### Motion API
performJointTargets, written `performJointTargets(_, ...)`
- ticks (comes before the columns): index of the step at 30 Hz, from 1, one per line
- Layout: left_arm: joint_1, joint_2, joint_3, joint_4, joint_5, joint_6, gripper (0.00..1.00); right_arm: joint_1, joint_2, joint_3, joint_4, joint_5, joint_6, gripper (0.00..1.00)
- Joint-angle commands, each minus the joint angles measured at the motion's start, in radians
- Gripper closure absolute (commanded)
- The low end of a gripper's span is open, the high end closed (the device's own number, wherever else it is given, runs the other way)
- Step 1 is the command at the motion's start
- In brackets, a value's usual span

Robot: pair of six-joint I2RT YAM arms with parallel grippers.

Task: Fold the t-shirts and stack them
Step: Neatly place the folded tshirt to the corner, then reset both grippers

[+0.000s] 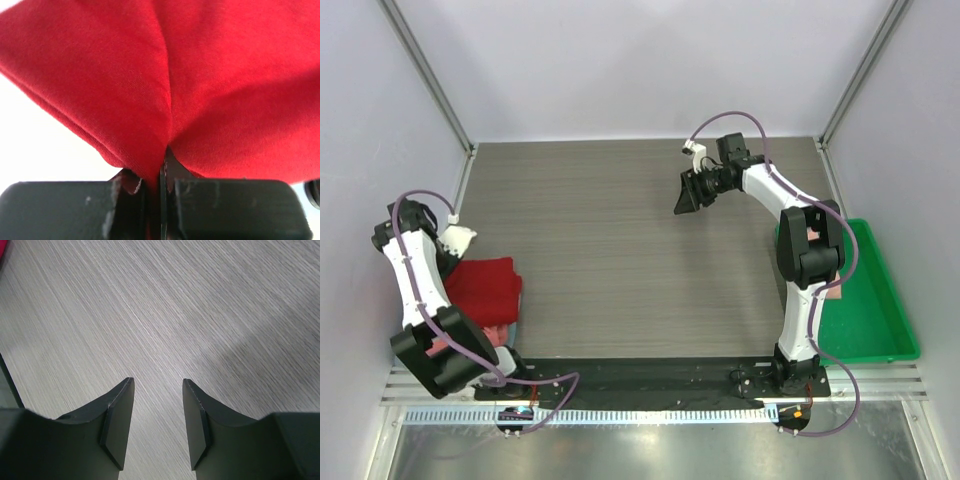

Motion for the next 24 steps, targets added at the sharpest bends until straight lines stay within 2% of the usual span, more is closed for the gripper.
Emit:
performJointTargets(1,0.041,0.03,0.002,0.09,-0.054,0.041,1.0,0.006,0.003,0.038,0.013,-0.008,0.007,0.51)
performJointTargets(10,0.07,0.098,0.03,0.158,-0.083,0.057,0.99,0.013,0.016,0.043,0.025,0.002,0.031,0.52)
performJointTargets(11,0.07,0.11,0.037,0.149,-0.08,0.055,0.93,0.014,0.017,0.046,0.027,0.002,0.034,0.52)
performJointTargets(12,0.07,0.116,0.045,0.142,-0.077,0.04,0.84,0.013,0.019,0.049,0.027,-0.001,0.037,0.52)
performJointTargets(14,0.07,0.116,0.095,0.122,-0.037,0.015,0.5,0.014,0.013,0.049,0.027,0.002,0.037,0.51)
performJointTargets(16,0.066,0.092,0.187,0.101,0.029,-0.045,0.38,0.014,-0.01,0.044,0.027,0.013,0.022,0.51)
performJointTargets(17,0.06,0.084,0.223,0.095,0.088,-0.071,0.37,0.014,-0.023,0.043,0.027,0.019,0.016,0.5)
performJointTargets(19,-0.003,0.07,0.317,0.099,0.116,-0.171,0.32,0.014,-0.069,0.023,0.048,0.06,0.004,0.47)
performJointTargets(20,-0.034,0.065,0.342,0.107,0.127,-0.205,0.3,0.014,-0.085,0.013,0.064,0.083,0.011,0.41)
performJointTargets(21,-0.118,0.062,0.364,0.118,0.132,-0.248,0.28,0.014,-0.107,-0.012,0.085,0.153,0.028,0.37)
performJointTargets(22,-0.167,0.065,0.393,0.153,0.127,-0.329,0.18,0.014,-0.138,-0.025,0.129,0.185,0.06,0.31)
performJointTargets(23,-0.218,0.067,0.402,0.176,0.121,-0.376,0.13,0.014,-0.153,-0.034,0.145,0.215,0.073,0.09)
performJointTargets(24,-0.317,0.076,0.41,0.199,0.109,-0.414,0.01,0.014,-0.167,-0.057,0.159,0.24,0.083,0.01)
